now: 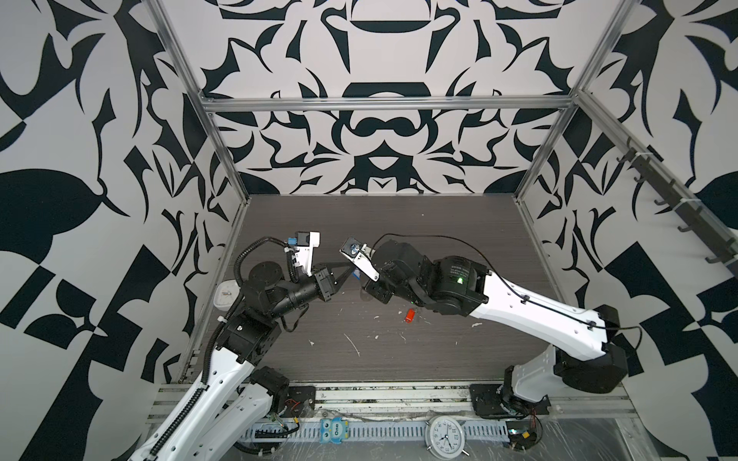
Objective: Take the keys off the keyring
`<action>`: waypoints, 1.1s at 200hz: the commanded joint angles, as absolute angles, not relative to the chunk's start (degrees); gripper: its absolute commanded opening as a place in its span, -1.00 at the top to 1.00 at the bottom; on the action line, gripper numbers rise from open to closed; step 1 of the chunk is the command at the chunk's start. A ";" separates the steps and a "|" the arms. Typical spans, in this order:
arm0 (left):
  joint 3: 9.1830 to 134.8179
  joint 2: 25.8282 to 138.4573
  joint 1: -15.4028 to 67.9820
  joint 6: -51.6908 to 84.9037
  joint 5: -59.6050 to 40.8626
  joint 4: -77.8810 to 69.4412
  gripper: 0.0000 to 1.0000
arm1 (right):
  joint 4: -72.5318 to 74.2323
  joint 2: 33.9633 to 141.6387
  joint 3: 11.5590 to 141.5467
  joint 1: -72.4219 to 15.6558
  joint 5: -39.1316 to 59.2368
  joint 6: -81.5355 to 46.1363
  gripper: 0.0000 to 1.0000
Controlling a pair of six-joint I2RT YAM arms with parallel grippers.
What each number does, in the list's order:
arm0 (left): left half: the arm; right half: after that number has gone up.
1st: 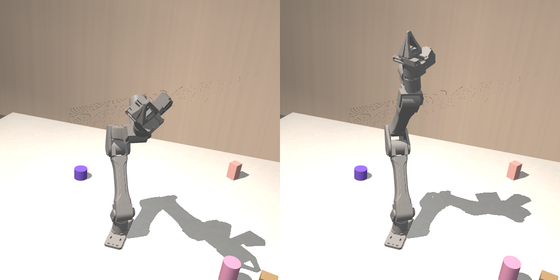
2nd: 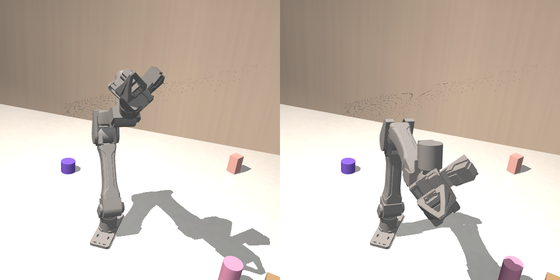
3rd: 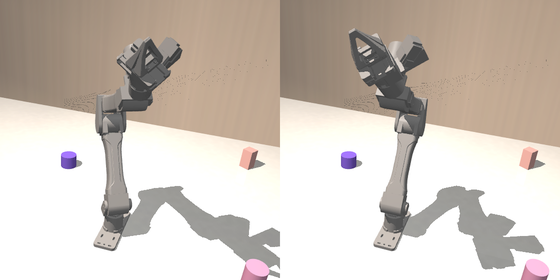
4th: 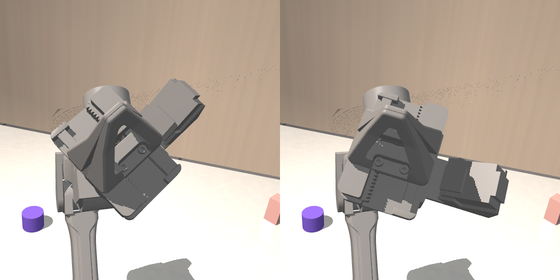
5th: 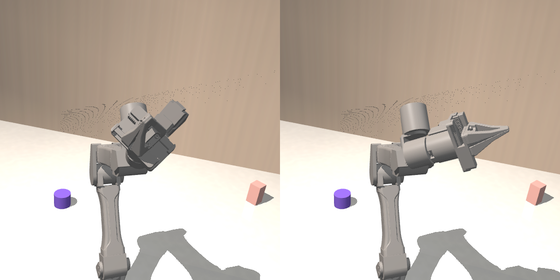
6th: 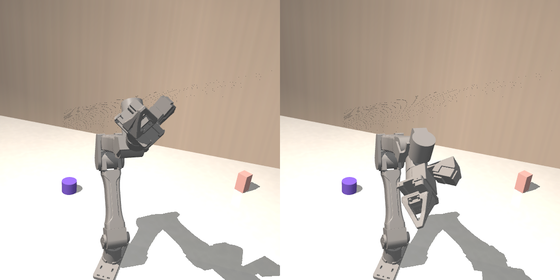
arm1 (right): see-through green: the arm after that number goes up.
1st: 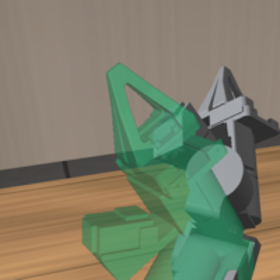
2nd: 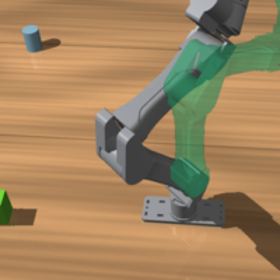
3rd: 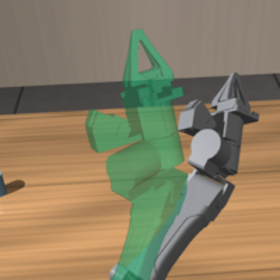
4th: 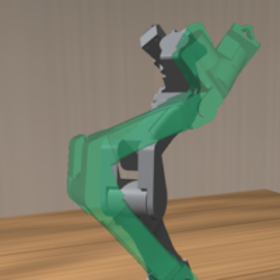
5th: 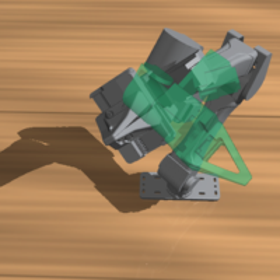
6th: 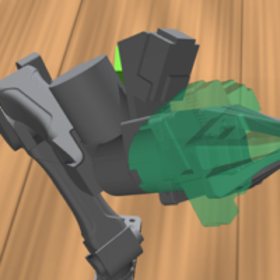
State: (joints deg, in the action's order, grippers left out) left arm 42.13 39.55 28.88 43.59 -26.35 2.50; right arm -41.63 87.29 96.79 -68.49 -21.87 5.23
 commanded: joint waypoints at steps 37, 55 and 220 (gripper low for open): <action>45.33 39.90 28.85 39.39 -27.10 7.81 1.00 | -32.77 80.46 91.86 -66.89 -19.15 3.78 1.00; 46.23 40.46 28.74 37.89 -27.42 9.14 1.00 | -31.43 79.10 90.35 -66.55 -17.03 3.78 1.00; 51.52 42.01 28.05 26.46 -39.86 14.81 0.92 | -27.90 74.00 84.88 -62.49 2.06 5.01 1.00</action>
State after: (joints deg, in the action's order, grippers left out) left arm 50.57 42.83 28.12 28.08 -37.60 14.31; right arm -32.71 75.26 84.31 -62.67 -0.14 4.71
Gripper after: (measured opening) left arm 0.046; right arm 0.043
